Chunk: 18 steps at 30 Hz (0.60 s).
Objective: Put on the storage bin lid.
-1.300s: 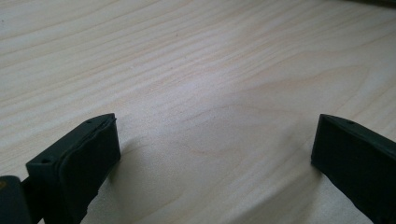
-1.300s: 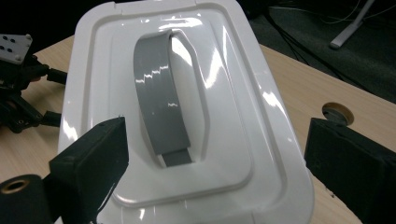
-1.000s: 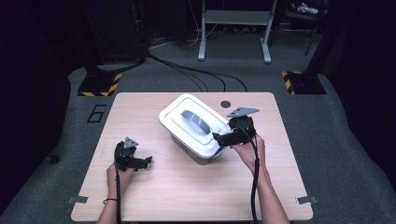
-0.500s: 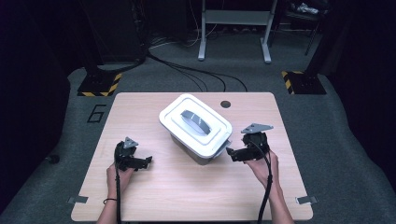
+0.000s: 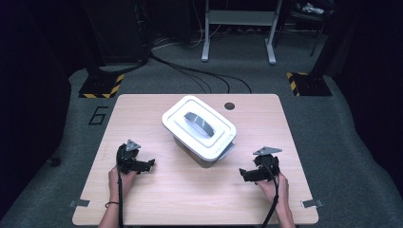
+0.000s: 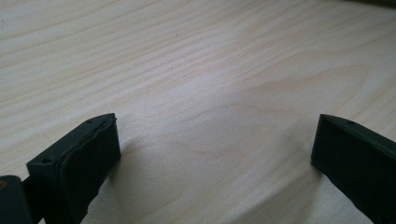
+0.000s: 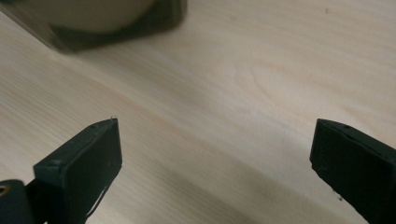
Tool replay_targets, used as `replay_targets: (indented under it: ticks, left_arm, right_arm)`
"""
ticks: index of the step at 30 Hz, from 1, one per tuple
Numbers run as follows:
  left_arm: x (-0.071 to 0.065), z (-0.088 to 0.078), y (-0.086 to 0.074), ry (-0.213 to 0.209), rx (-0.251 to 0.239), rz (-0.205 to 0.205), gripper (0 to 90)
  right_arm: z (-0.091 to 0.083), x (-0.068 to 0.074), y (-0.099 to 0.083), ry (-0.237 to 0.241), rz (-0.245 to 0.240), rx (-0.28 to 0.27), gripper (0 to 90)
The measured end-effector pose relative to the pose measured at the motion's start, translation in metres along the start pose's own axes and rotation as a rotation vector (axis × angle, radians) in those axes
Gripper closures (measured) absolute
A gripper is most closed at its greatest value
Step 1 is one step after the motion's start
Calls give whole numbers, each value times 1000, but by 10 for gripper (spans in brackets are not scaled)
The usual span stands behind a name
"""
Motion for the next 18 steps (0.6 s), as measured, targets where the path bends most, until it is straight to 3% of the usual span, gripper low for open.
replay_targets:
  ticks: [8, 18]
  left_arm:
    - [0, 0, 0, 1, 0, 0, 10]
    - [0, 0, 0, 2, 1, 2, 10]
  right_arm:
    - [12, -11, -32, -85, 37, 8, 12]
    - [14, -13, -41, -84, 41, -64, 0]
Point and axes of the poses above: each handheld gripper's, and its own axes: z roughly forward along the jaws, y roughly out of its top, x roughly to its left, the point moved 5 cm from there along z, roughly forward along the jaws, and after that the axes turned 11 degrees about -y, right-handed, at the moved point
